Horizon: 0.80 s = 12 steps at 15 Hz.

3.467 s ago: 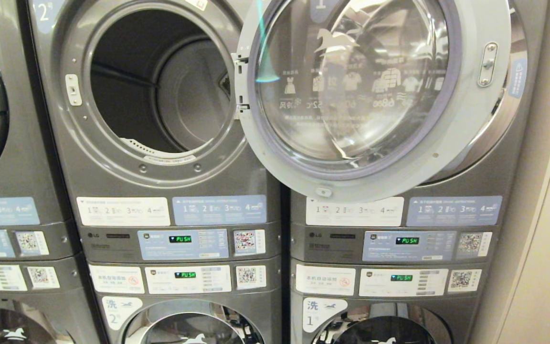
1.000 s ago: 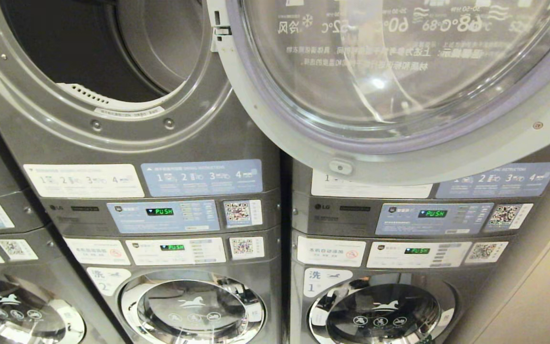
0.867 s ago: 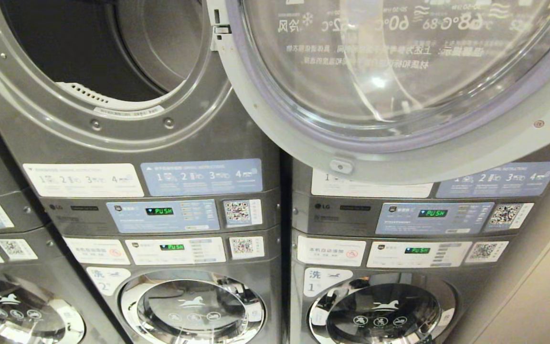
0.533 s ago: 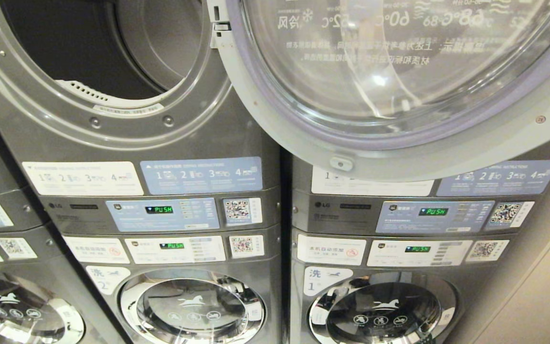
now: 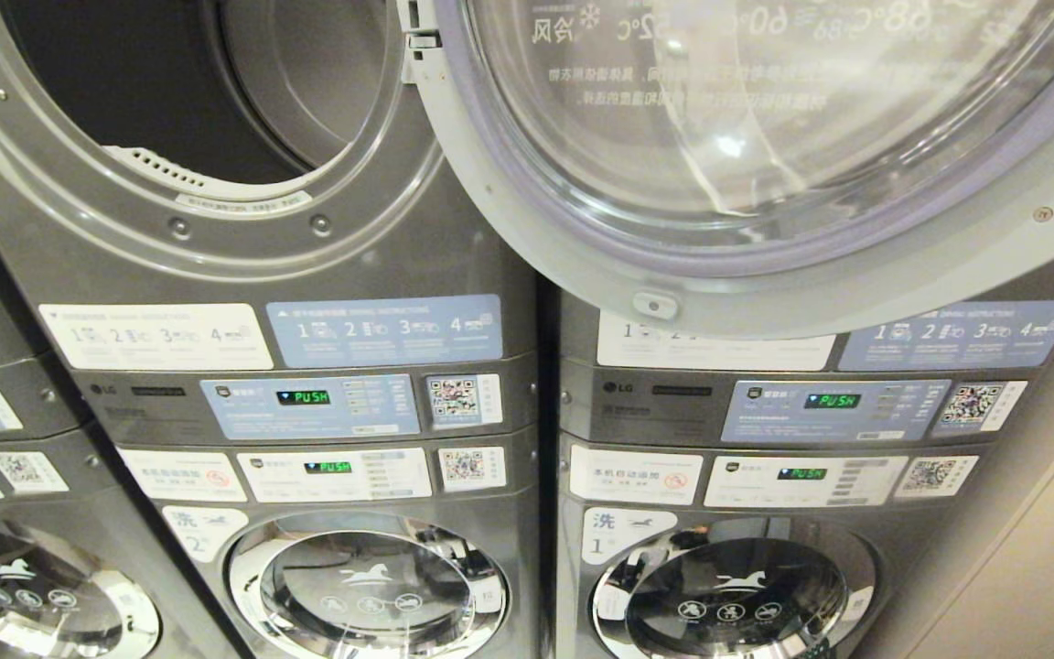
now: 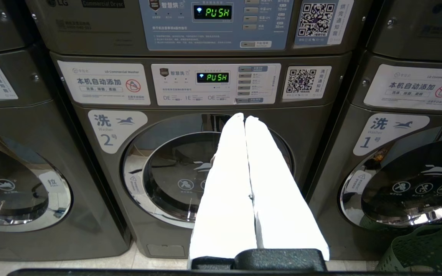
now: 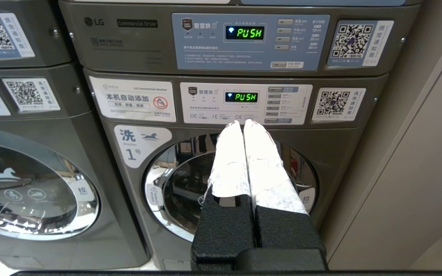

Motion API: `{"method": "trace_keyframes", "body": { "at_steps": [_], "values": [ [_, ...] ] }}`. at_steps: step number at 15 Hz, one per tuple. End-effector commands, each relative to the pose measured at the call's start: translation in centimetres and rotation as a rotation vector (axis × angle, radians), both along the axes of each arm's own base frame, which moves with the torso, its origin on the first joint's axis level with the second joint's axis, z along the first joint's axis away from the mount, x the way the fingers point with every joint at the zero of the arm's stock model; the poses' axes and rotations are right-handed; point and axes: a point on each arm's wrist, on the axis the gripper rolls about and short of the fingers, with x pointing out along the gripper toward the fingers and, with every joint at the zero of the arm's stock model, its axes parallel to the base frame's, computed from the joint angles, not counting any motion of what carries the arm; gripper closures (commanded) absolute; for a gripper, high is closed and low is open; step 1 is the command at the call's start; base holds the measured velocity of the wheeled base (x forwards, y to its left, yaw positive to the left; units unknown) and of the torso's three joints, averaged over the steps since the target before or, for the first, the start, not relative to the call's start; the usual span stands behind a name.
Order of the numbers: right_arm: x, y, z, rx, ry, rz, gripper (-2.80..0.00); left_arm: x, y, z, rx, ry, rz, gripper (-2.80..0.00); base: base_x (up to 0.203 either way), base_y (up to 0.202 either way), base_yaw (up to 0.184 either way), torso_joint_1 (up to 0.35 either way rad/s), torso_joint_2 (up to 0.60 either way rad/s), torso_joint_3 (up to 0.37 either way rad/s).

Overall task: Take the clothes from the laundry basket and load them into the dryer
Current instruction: Take the clothes out of the basket

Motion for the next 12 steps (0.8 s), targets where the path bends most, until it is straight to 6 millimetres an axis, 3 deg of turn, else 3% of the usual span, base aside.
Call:
{"method": "trace_keyframes", "body": {
  "at_steps": [1, 12],
  "values": [
    [0.00, 0.00, 0.00, 0.000, 0.000, 0.001, 0.00, -0.01, 0.00, -0.01, 0.001, -0.001, 0.000, 0.00, 0.000, 0.000, 0.000, -0.046, 0.10, 0.051],
    [0.00, 0.00, 0.00, 0.000, 0.000, 0.001, 0.00, -0.01, -0.01, -0.01, 0.003, -0.001, 0.000, 0.00, 0.000, 0.000, 0.000, -0.061, 0.13, 0.068]
  ]
}}
